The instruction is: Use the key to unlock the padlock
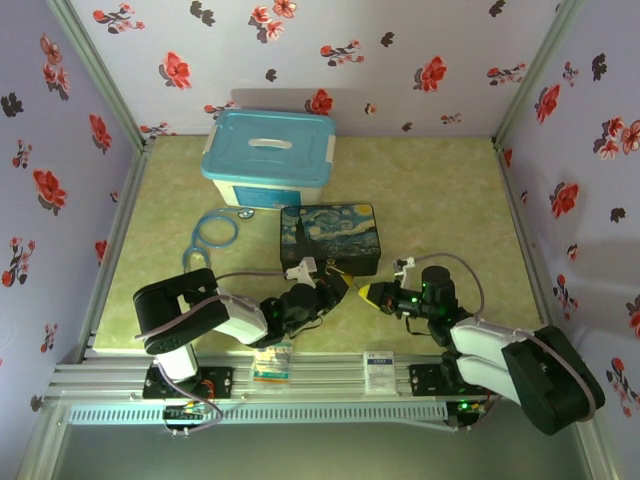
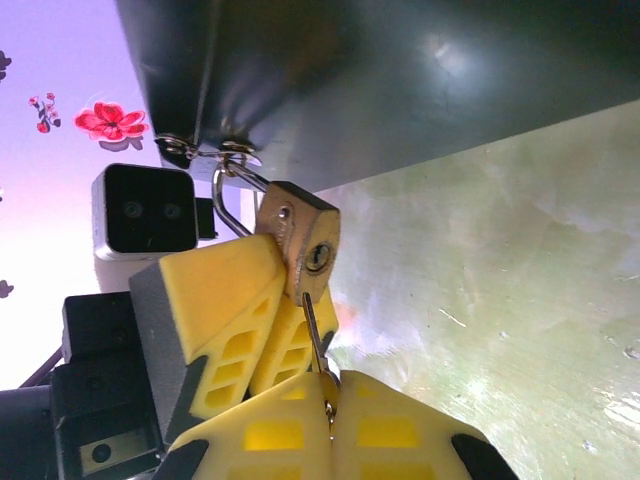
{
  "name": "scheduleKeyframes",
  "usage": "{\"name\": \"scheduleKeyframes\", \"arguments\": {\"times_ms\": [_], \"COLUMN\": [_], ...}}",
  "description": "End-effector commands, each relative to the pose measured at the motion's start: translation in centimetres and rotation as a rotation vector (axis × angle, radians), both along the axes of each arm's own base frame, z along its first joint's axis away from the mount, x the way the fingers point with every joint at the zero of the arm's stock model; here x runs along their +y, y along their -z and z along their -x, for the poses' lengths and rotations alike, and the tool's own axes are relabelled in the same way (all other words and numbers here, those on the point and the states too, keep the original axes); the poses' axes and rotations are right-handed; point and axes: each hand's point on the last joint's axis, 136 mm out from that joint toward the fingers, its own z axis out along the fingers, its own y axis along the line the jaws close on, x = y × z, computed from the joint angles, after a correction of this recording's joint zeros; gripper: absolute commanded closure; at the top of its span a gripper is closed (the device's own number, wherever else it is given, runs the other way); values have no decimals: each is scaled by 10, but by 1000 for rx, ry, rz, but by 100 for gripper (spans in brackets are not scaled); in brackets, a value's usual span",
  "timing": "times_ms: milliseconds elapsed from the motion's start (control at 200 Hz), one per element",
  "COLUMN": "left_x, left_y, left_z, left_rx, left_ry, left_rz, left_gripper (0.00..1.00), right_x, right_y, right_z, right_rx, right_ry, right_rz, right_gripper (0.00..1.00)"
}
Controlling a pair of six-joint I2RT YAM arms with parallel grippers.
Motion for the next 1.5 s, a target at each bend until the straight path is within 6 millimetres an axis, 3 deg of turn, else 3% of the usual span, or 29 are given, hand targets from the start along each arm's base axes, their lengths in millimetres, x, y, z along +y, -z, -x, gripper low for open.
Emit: {"name": "scheduleKeyframes", "arguments": {"times_ms": [0, 240, 900, 1335, 1495], "left_x": [-12, -13, 2, -13, -12], "left_y": [-35, -35, -30, -38, -34], "left_z": [-5, -4, -7, -9, -9], "left_rx": [-54, -47, -57, -64, -54], "left_ry": [-13, -8, -47, -23, -24], "left_rz": [127, 144, 116, 144, 150], "left_gripper": [100, 100, 100, 100, 100], "right_x": [1, 4, 1, 5, 4], "right_y": [-6, -12, -1, -14, -7], "right_z": [-5, -10, -11, -18, -19], "right_rx": [-33, -44, -25, -54, -43], "right_ry": [0, 3, 19, 22, 26], "right_rz": [-11, -46, -3, -39, -22], "right_gripper": [100, 100, 100, 100, 100]}}
